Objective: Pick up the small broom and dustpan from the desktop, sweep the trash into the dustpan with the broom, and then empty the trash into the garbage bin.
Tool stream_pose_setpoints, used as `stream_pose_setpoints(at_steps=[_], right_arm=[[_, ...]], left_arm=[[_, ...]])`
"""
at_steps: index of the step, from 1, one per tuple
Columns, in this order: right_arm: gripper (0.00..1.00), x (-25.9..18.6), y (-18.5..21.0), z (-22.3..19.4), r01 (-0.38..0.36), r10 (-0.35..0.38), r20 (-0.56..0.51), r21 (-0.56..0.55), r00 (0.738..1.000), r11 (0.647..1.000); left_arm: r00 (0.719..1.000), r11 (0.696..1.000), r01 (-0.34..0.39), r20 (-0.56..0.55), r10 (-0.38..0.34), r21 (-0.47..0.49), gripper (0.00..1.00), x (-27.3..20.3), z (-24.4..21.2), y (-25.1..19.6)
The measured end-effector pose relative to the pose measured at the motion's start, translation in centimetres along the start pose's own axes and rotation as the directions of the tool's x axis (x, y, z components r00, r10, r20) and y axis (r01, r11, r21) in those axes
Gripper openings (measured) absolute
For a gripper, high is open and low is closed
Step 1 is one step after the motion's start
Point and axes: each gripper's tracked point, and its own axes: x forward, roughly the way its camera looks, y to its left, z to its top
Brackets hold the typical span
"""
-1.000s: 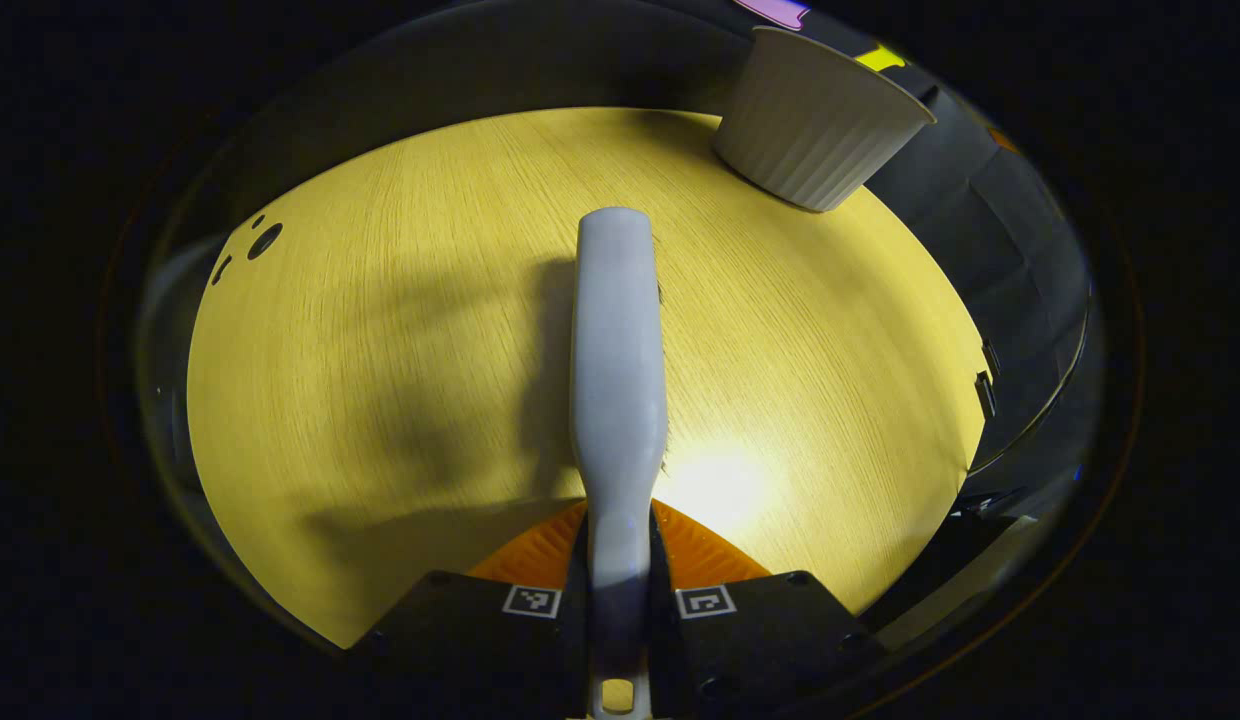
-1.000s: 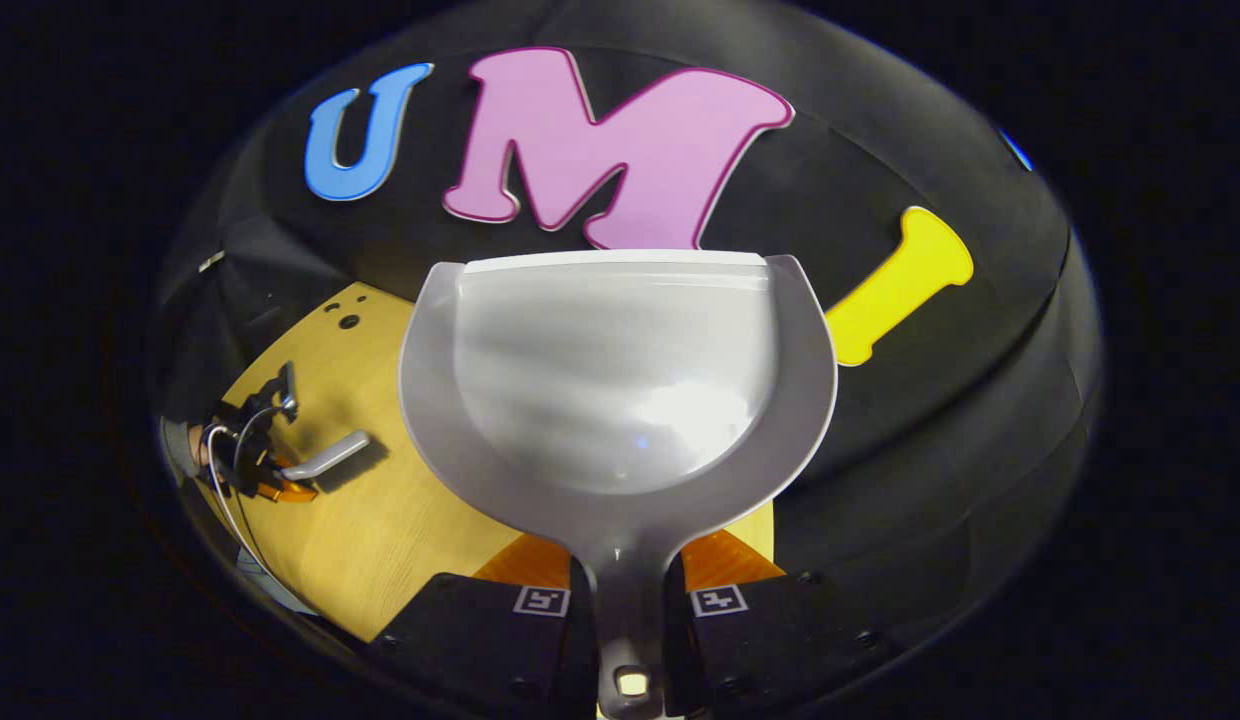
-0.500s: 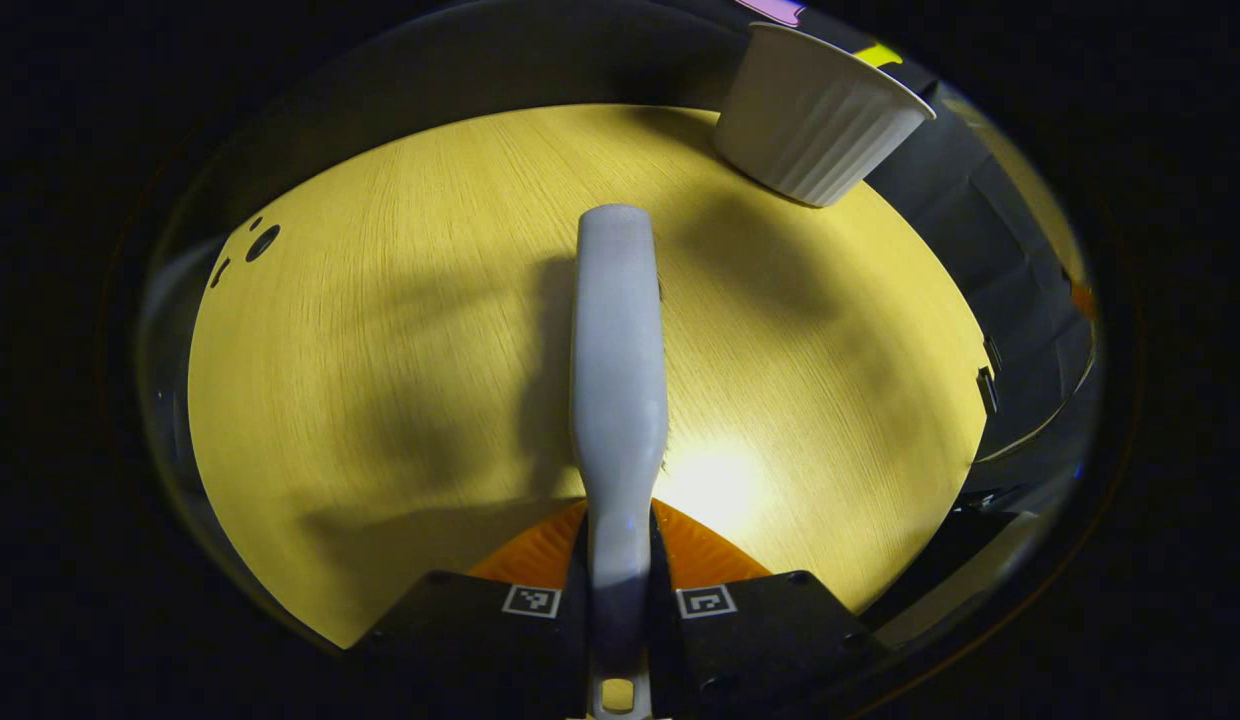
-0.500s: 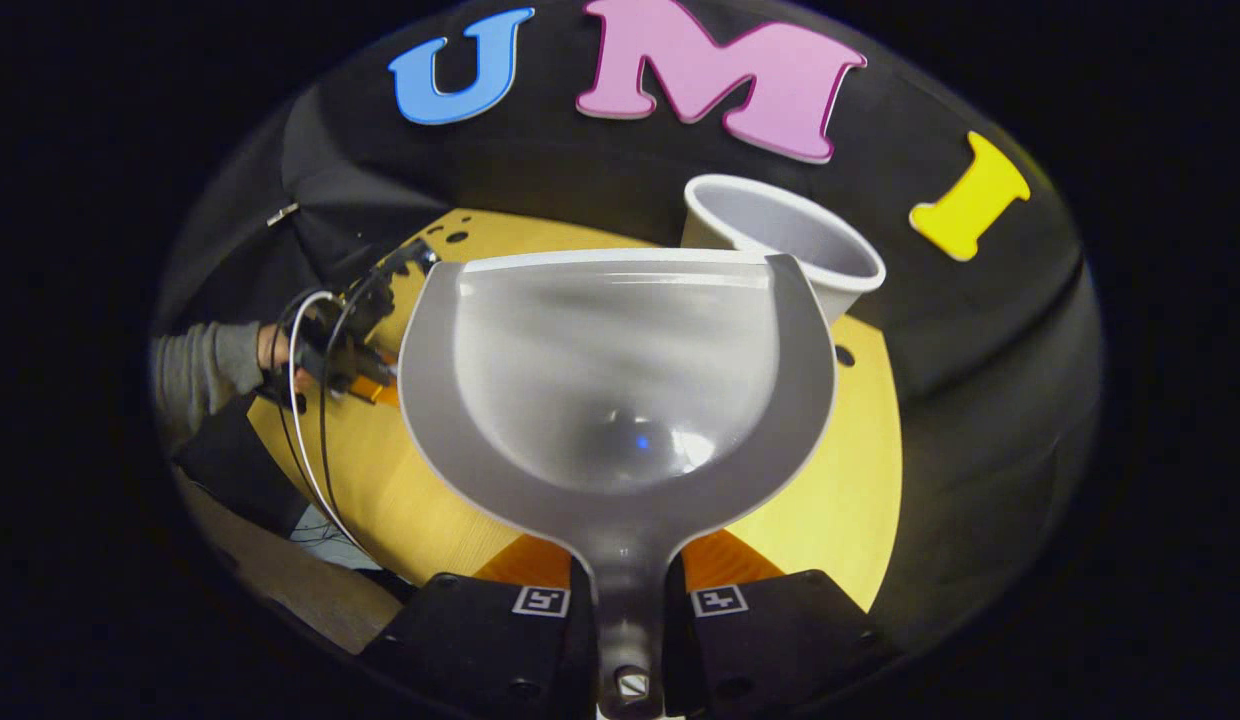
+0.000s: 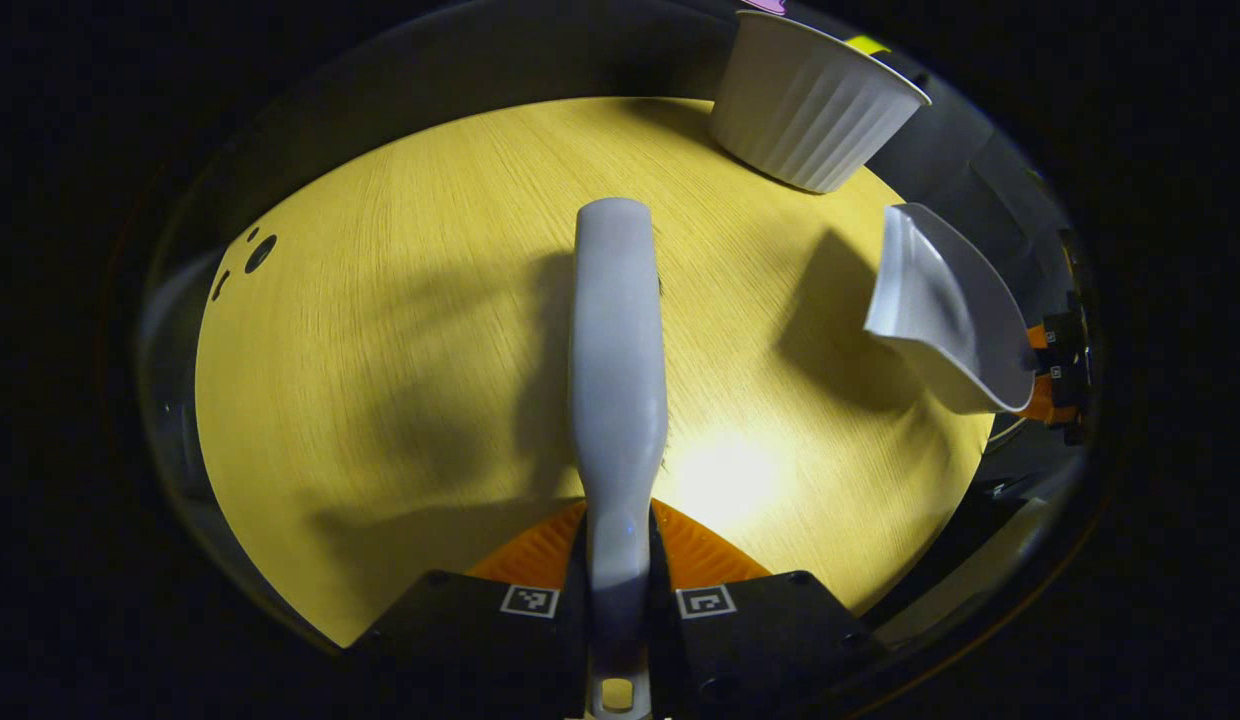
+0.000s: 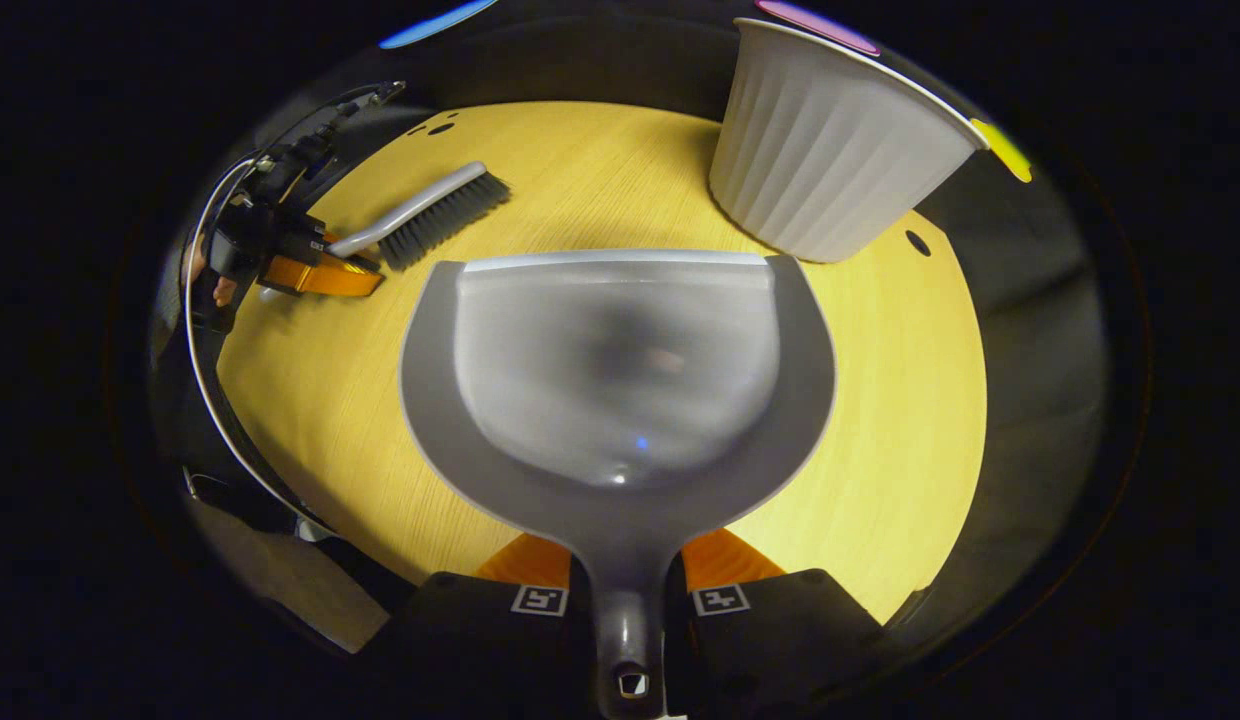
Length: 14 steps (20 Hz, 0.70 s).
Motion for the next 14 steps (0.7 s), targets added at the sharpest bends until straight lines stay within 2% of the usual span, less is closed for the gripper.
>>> stream_pose_setpoints(at_steps=[3, 6, 7, 8, 13, 14], right_arm=[[0.31, 0.9, -0.2, 0.3, -0.007, 0.008, -0.028, 0.025, 1.000, 1.000], [0.33, 1.1, -1.1, 0.1, 0.000, 0.001, -0.067, 0.005, 0.998, 1.000], [0.39, 1.3, -1.4, 0.0, 0.014, -0.015, -0.080, -0.015, 0.997, 1.000], [0.34, 1.3, -1.4, 0.1, 0.010, -0.011, -0.072, -0.025, 0.997, 1.000], [0.35, 1.3, -1.2, 0.0, -0.003, 0.002, -0.051, -0.030, 0.999, 1.000], [0.31, 1.0, -1.1, -0.1, -0.013, 0.012, -0.051, -0.024, 0.999, 1.000]], left_arm=[[1.000, 1.000, -0.010, -0.017, 0.010, 0.006, 0.29, -0.1, -0.1, 0.0], [0.999, 1.000, -0.021, -0.033, 0.021, 0.013, 0.30, -0.1, -0.1, 0.1], [0.999, 1.000, -0.023, -0.039, 0.024, 0.021, 0.30, -0.1, -0.1, 0.1], [0.999, 0.999, -0.026, -0.046, 0.027, 0.027, 0.30, -0.1, -0.2, 0.2], [0.996, 0.999, -0.045, -0.070, 0.046, 0.020, 0.32, -0.3, -0.3, 0.1], [0.997, 0.999, -0.044, -0.063, 0.045, 0.024, 0.36, -0.4, -0.3, 0.0]])
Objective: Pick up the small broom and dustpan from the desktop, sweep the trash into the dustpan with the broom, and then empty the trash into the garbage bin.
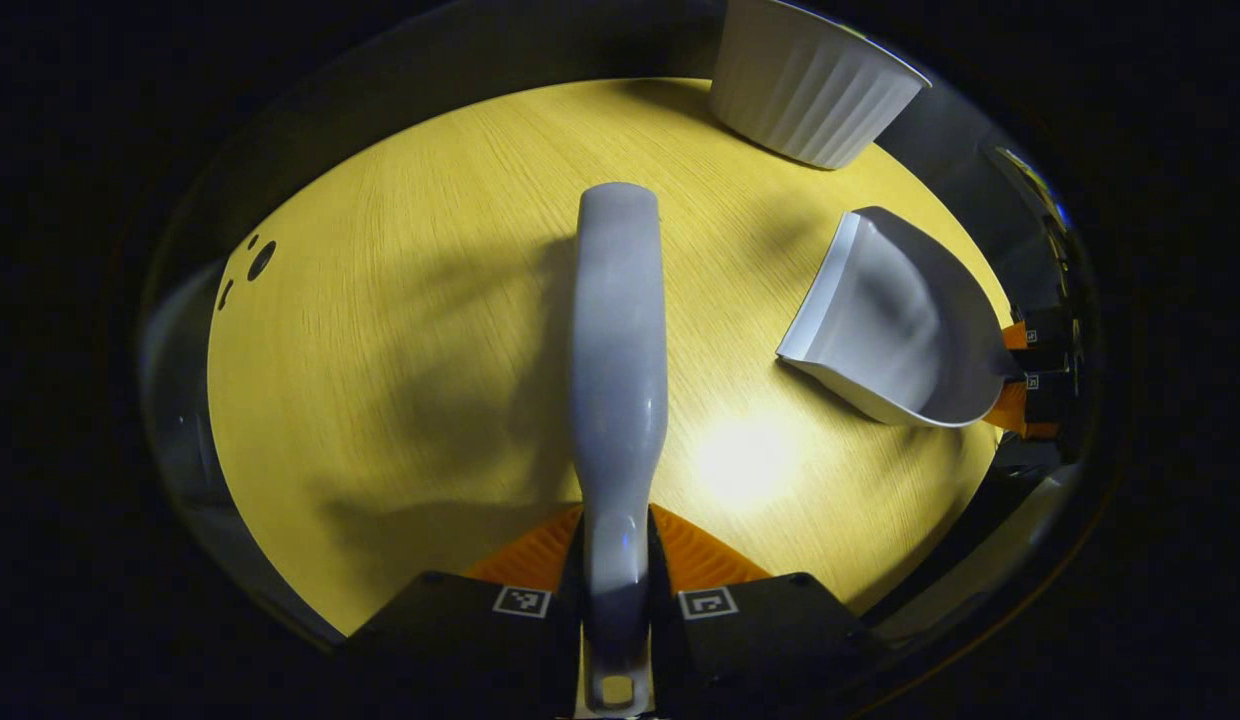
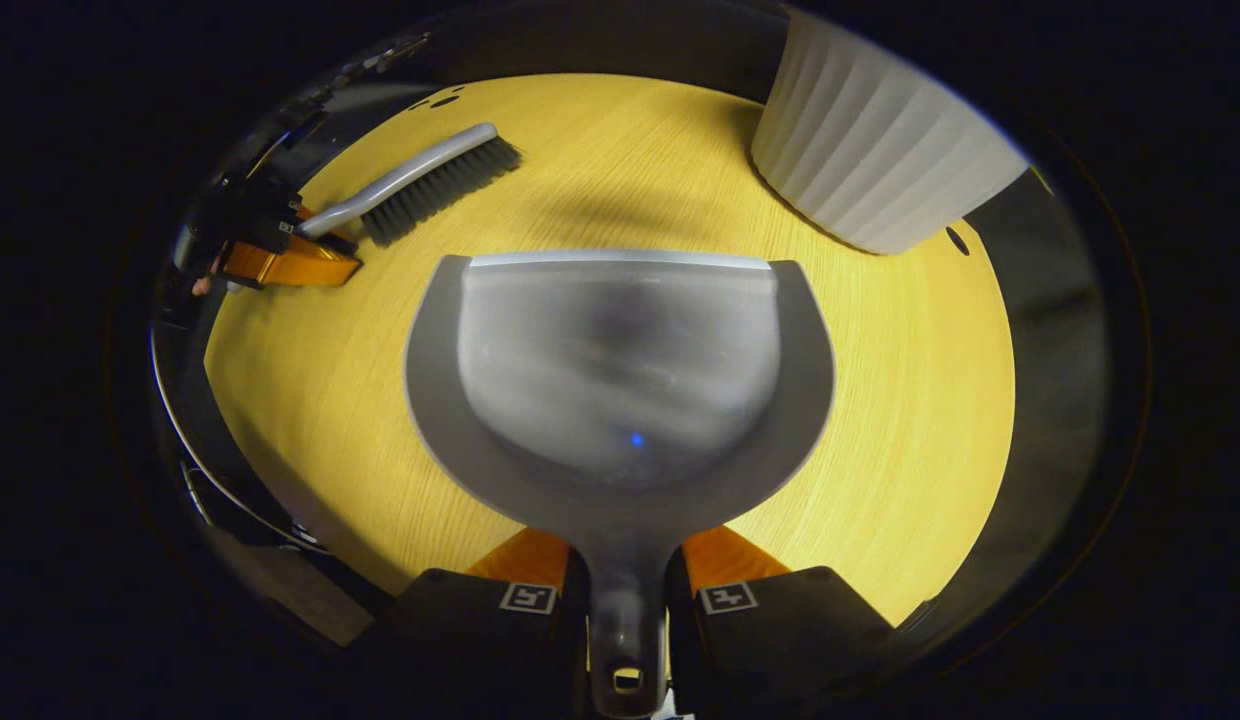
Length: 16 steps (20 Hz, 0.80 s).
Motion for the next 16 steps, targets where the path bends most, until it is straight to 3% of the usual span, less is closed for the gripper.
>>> stream_pose_setpoints(at_steps=[1, 2, 3, 5, 7, 8, 9, 12, 16], right_arm=[[0.46, -0.2, 0.1, -0.1, -0.007, 0.007, 0.007, 0.012, 1.000, 1.000], [0.45, -0.2, 0.1, 0.1, -0.012, 0.011, 0.010, 0.022, 1.000, 1.000], [0.46, -0.3, 0.3, 0.1, -0.017, 0.017, 0.011, 0.029, 1.000, 0.999], [0.46, -0.8, 0.8, 0.2, -0.034, 0.033, 0.023, 0.041, 0.999, 0.999], [0.79, -1.1, 0.8, 0.5, -0.033, 0.030, 0.051, 0.047, 0.998, 0.998], [0.81, -1.4, 0.7, 0.7, -0.031, 0.027, 0.069, 0.052, 0.997, 0.998], [0.92, -1.7, 0.7, 0.8, -0.032, 0.027, 0.088, 0.059, 0.996, 0.998], [0.99, -3.0, 0.8, 1.1, -0.030, 0.018, 0.140, 0.087, 0.990, 0.996], [1.00, -6.8, 1.1, 2.3, -0.037, 0.004, 0.271, 0.117, 0.962, 0.992]], left_arm=[[1.000, 1.000, -0.001, 0.002, 0.001, 0.009, 0.43, -0.2, 0.0, -0.1], [1.000, 1.000, -0.010, 0.000, 0.010, 0.016, 0.49, -0.5, 0.0, -0.2], [1.000, 1.000, -0.020, 0.002, 0.020, 0.024, 0.46, -0.8, 0.0, -0.3], [0.999, 0.998, -0.043, 0.013, 0.043, 0.034, 0.65, -1.4, 0.3, -0.8], [0.997, 0.996, -0.070, 0.046, 0.068, 0.048, 1.00, -2.2, 0.9, -0.9], [0.995, 0.995, -0.082, 0.059, 0.079, 0.052, 0.98, -2.6, 1.1, -0.9], [0.994, 0.995, -0.086, 0.069, 0.082, 0.053, 0.96, -3.0, 1.2, -1.2], [0.992, 0.995, -0.094, 0.091, 0.091, 0.037, 0.97, -4.3, 0.9, -1.9], [0.975, 0.993, -0.116, 0.189, 0.114, 0.000, 0.97, -7.0, 0.8, -2.5]])
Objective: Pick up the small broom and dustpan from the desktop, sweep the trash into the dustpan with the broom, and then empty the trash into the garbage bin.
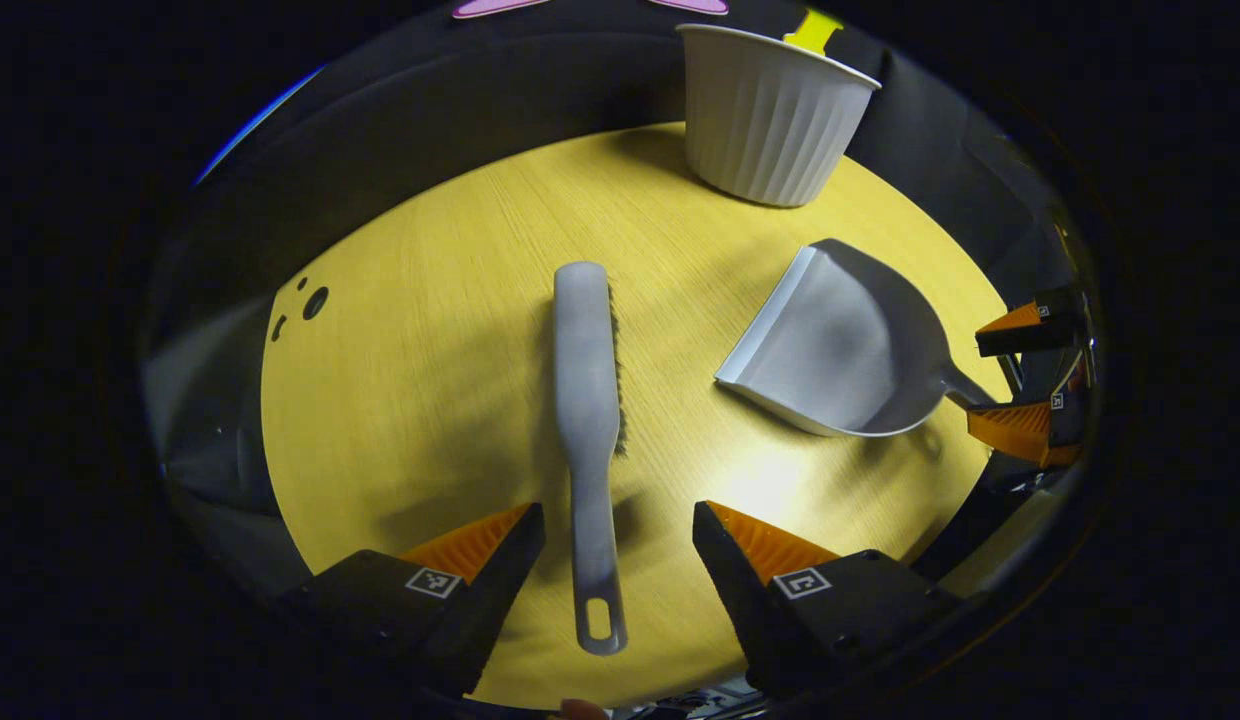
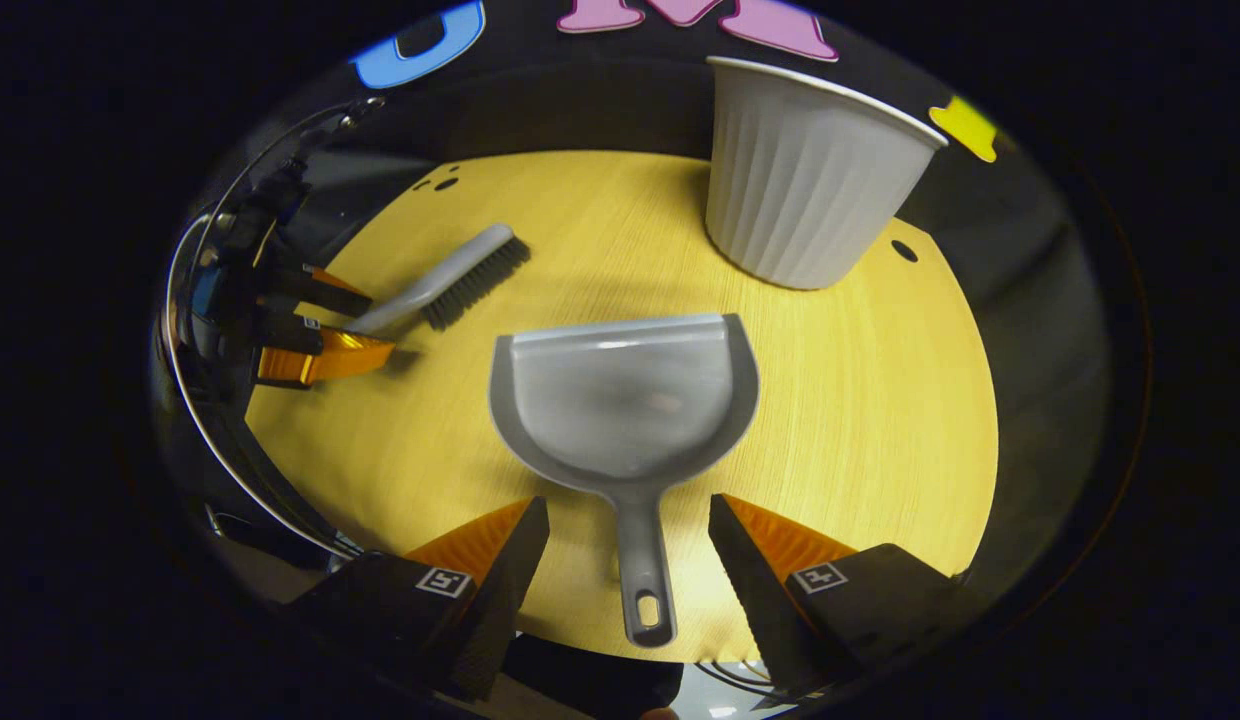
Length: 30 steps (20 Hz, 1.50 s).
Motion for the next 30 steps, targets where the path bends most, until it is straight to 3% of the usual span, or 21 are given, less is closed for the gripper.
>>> stream_pose_setpoints(at_steps=[4, 11, 14, 17, 20, 24, 27, 30], right_arm=[[1.00, -4.7, 0.7, 3.9, 0.014, -0.017, 0.193, 0.015, 0.981, 1.000], [0.99, -11.4, 2.1, 9.0, 0.079, -0.069, 0.361, -0.013, 0.930, 0.997], [0.97, -14.7, 2.5, 11.4, 0.137, -0.108, 0.446, -0.032, 0.888, 0.990], [0.97, -17.3, 2.7, 13.6, 0.200, -0.155, 0.536, -0.025, 0.829, 0.979], [0.98, -19.1, 2.9, 15.6, 0.230, -0.172, 0.605, -0.019, 0.778, 0.973], [0.98, -20.4, 2.8, 17.3, 0.242, -0.188, 0.643, 0.004, 0.743, 0.970], [0.98, -21.3, 3.1, 18.1, 0.213, -0.182, 0.671, 0.036, 0.719, 0.976], [0.98, -21.3, 2.6, 18.4, 0.230, -0.199, 0.676, 0.045, 0.710, 0.972]], left_arm=[[0.976, 0.999, -0.019, 0.216, 0.030, -0.049, 0.97, -4.3, 2.9, 0.0], [0.860, 0.992, -0.066, 0.497, 0.112, -0.109, 0.97, -13.0, 7.2, 0.5], [0.785, 0.987, -0.054, 0.605, 0.137, -0.154, 0.97, -17.6, 9.2, -0.1], [0.708, 0.985, 0.020, 0.699, 0.106, -0.170, 0.97, -20.9, 10.4, -1.6], [0.663, 0.982, 0.051, 0.742, 0.101, -0.179, 0.97, -23.3, 11.2, -1.6], [0.597, 0.980, 0.064, 0.794, 0.114, -0.188, 0.95, -26.0, 12.6, -1.2], [0.591, 0.982, 0.029, 0.796, 0.132, -0.185, 0.95, -26.3, 12.7, -0.8], [0.601, 0.983, 0.055, 0.792, 0.110, -0.177, 0.95, -26.4, 12.7, -1.5]])
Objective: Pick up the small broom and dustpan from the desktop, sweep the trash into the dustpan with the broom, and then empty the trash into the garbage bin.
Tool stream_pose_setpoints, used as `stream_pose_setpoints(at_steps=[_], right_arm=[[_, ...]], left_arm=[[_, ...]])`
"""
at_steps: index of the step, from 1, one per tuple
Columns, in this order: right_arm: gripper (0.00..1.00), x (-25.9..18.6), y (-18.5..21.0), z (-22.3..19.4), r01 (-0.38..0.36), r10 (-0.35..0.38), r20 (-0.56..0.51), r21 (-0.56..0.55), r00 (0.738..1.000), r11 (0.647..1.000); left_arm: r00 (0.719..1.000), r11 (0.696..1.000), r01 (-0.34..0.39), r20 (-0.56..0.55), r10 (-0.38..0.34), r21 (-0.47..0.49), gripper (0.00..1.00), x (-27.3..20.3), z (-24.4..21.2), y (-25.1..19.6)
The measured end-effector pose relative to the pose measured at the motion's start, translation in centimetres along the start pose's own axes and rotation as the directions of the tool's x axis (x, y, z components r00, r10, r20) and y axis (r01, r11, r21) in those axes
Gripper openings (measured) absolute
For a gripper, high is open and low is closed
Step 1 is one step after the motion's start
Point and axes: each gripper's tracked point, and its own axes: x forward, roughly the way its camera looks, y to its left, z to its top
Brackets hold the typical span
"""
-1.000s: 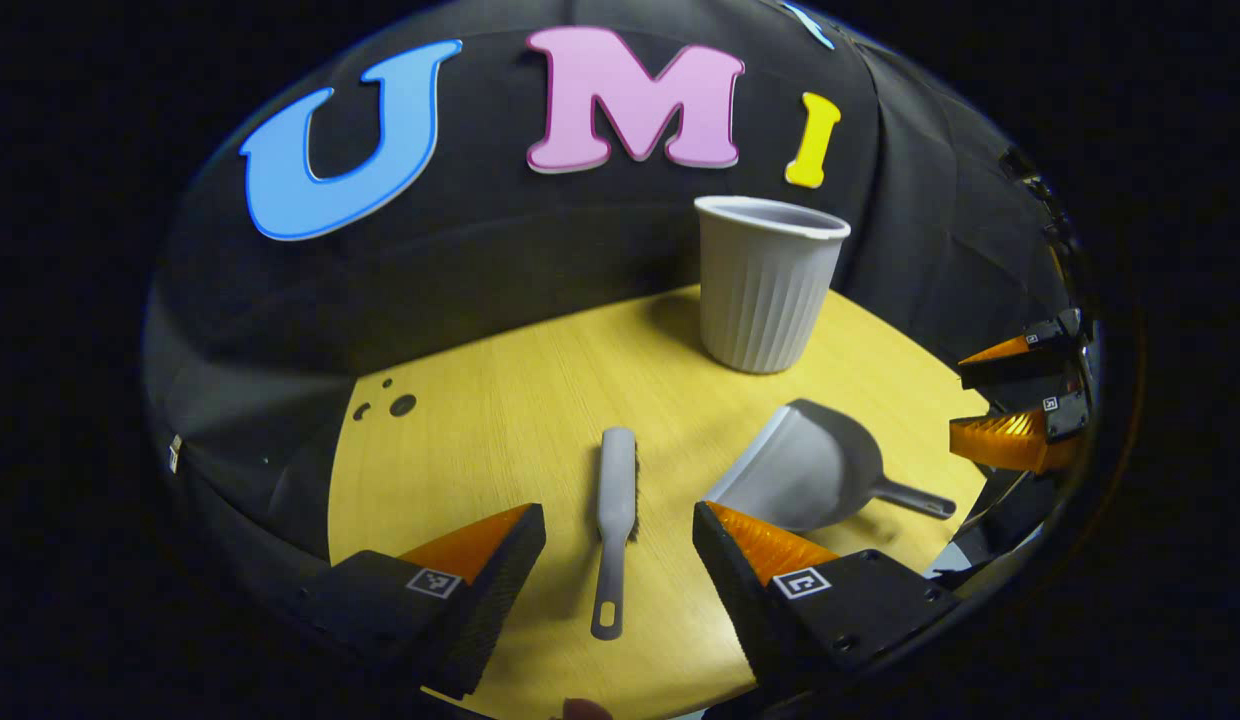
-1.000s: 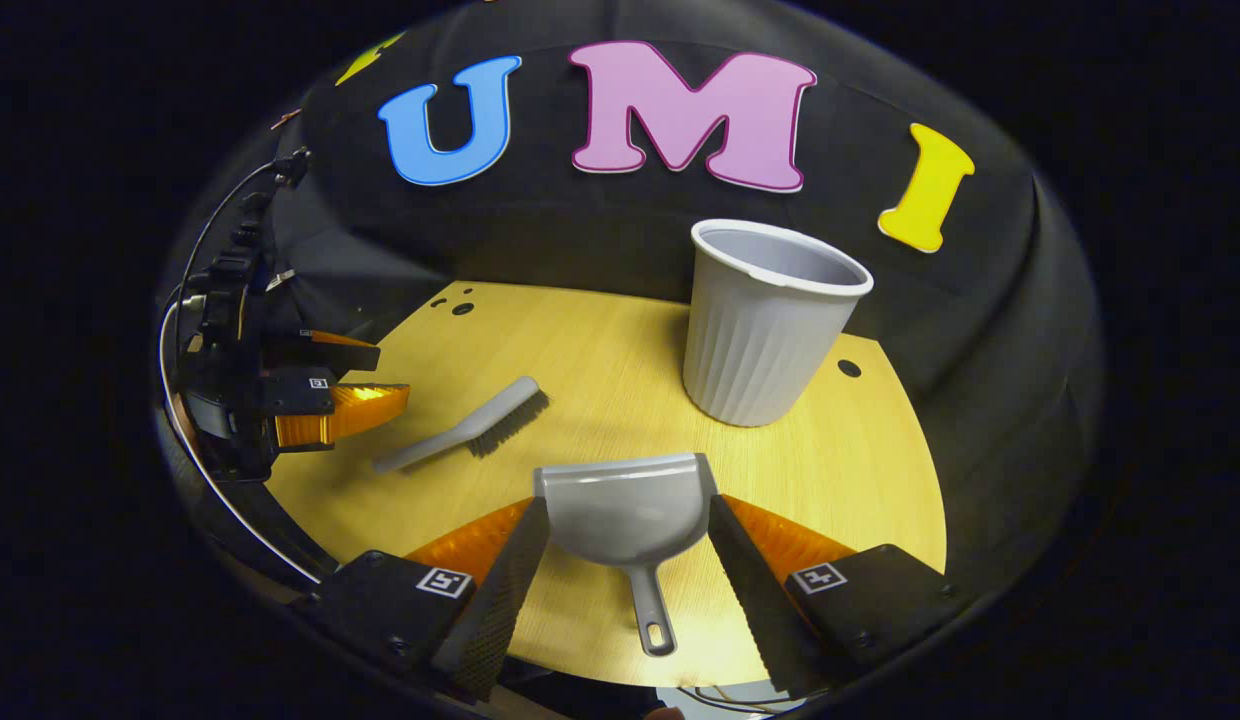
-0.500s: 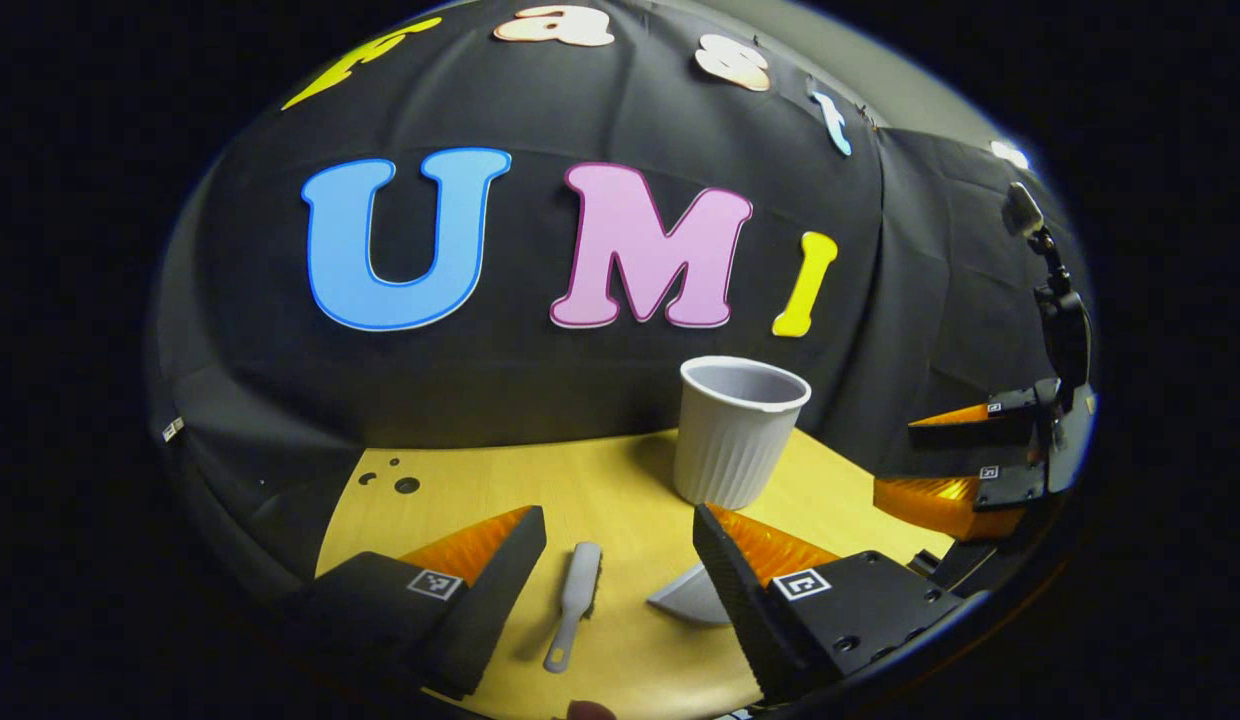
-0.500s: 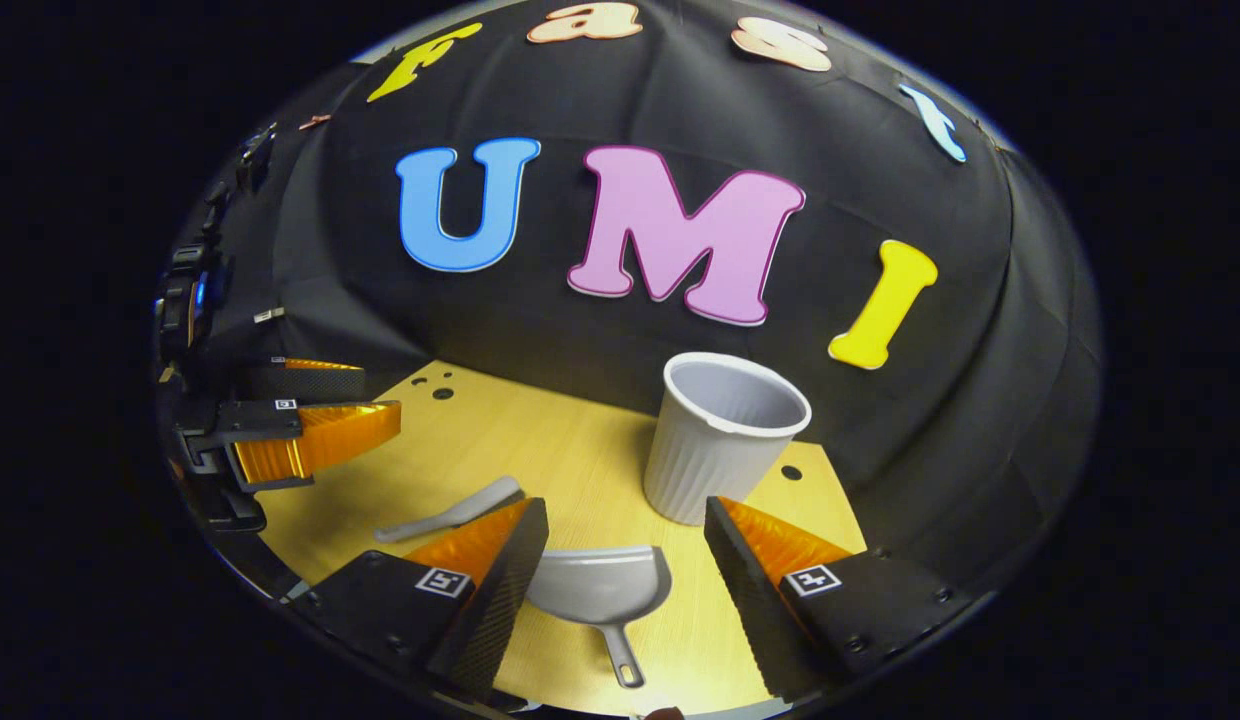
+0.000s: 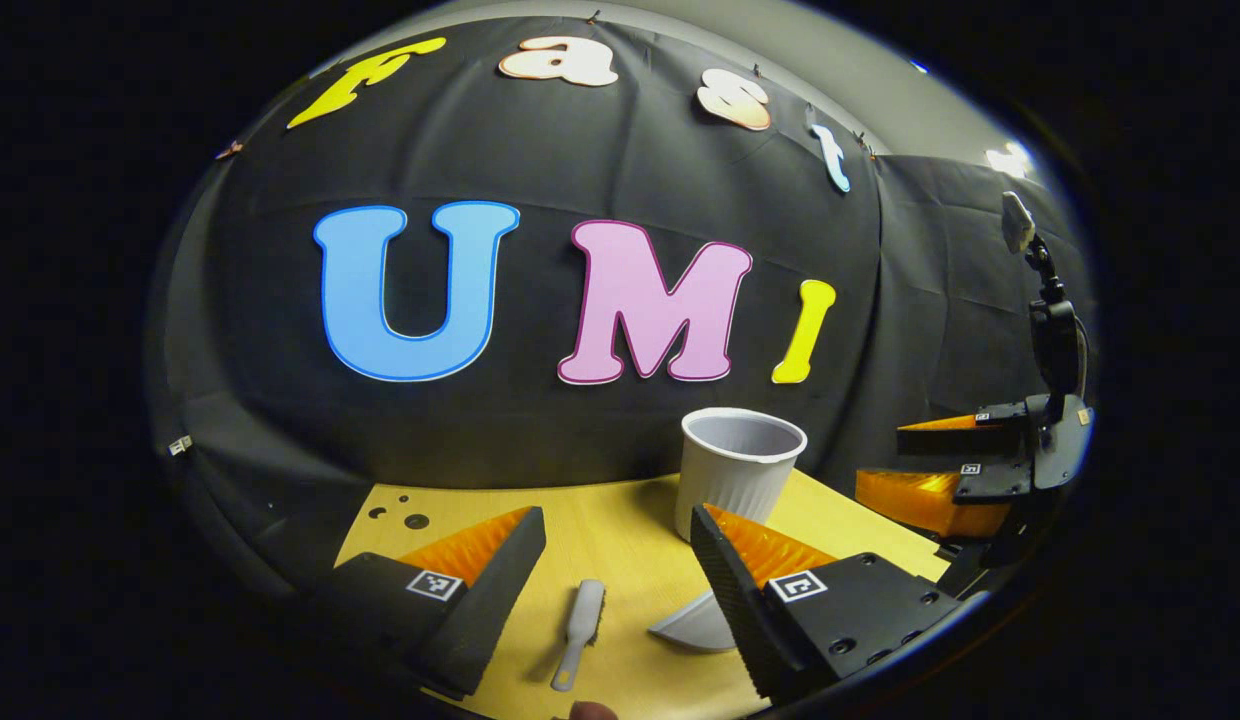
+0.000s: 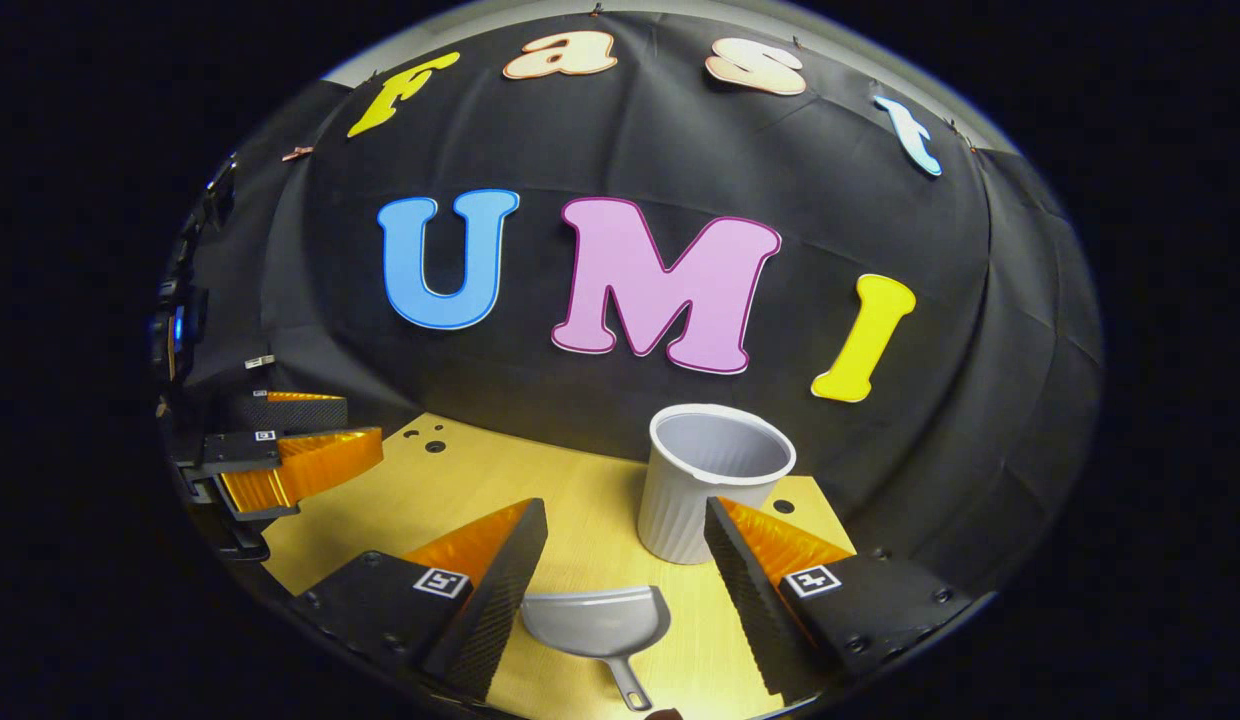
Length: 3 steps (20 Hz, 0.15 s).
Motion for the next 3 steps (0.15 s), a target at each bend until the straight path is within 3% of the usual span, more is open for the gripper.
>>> stream_pose_setpoints(at_steps=[3], right_arm=[[0.98, 0.04, -0.43, 0.47, 0.009, -0.009, 0.005, 0.016, 1.000, 1.000]], left_arm=[[1.000, 1.000, -0.002, -0.030, 0.002, -0.006, 0.95, 0.15, -0.56, 0.11]])
